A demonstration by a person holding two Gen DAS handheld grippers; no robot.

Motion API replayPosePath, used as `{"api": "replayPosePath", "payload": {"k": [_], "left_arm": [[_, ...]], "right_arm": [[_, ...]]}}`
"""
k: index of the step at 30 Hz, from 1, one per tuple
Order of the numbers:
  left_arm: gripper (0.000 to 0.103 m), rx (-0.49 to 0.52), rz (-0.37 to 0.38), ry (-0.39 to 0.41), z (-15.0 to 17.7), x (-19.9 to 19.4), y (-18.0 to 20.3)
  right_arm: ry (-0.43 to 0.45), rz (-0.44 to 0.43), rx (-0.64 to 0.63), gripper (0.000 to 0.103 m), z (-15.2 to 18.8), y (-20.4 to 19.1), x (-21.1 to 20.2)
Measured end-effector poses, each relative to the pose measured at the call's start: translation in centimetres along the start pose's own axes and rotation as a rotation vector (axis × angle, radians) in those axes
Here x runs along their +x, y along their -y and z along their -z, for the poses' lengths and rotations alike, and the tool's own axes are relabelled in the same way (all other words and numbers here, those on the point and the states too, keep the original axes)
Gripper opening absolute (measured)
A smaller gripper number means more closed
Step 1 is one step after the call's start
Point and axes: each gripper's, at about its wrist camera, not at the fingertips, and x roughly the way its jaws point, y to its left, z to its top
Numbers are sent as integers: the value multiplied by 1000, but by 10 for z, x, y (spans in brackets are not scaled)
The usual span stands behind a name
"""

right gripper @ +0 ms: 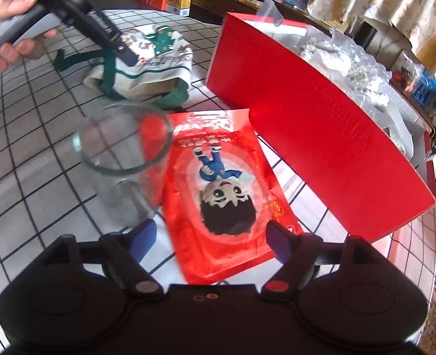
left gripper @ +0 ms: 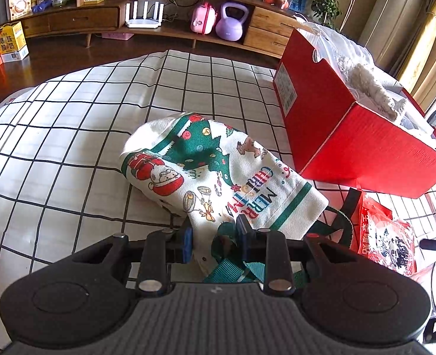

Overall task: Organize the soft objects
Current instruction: 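Grasp the tote bag straps with left tool while right tool grasps the red snack bag, then lift and carry the tote bag and snack bag with both tools over the box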

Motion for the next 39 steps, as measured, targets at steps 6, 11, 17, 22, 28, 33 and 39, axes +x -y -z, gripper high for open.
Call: {"api": "replayPosePath", "payload": {"k": [6,11,17,22,28,33,39], "left_arm": [[28,0,6,-1,0,1,0],[28,-1,5,0,1,1,0],[28,-3,4,-1,1,1,0],[28,-5,3,7,1,-1,0],[24,-10,11,26,0,-11,3],[22,-7,19,48,-3,-23,7],[20,-22,26,81,-8,-43,10]], "right_arm": [[12,-99,71,55,1,12,5],[31,-89,64,28,2,6,2],[58,-34,17,3,-2,-6,-6],[107,37,17,2,-2,-7,-19],[171,124,66,2,-6,2,-43],[199,174,126,1,-14,9,-58],[233,200,202,0,-16,14,-81]]}}
